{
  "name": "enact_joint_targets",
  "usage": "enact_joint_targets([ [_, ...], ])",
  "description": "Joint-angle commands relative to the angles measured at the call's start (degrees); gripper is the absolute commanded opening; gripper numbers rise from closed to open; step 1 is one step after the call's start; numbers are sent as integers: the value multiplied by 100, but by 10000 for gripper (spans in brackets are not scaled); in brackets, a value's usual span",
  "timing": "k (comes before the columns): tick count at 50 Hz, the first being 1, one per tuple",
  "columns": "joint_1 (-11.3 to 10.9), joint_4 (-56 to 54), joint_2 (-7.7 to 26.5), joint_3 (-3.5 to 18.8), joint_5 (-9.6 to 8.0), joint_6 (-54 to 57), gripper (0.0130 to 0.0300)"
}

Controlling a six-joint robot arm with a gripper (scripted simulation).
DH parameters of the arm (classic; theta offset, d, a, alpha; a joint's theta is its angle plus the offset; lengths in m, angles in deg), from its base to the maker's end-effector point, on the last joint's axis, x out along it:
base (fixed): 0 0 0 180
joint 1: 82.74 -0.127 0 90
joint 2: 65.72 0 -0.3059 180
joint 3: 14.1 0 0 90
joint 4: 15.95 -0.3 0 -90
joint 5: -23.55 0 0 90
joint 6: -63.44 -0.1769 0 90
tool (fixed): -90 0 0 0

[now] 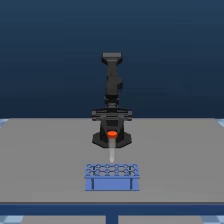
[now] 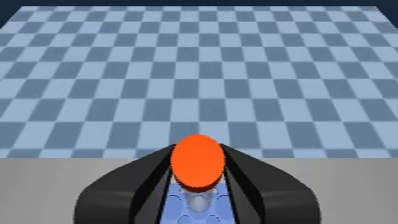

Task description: Pick up the centrifuge tube on the rack

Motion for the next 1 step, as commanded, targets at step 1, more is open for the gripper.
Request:
enact_joint_targets([
  [1, 0, 0, -3, 4, 9, 0, 130],
])
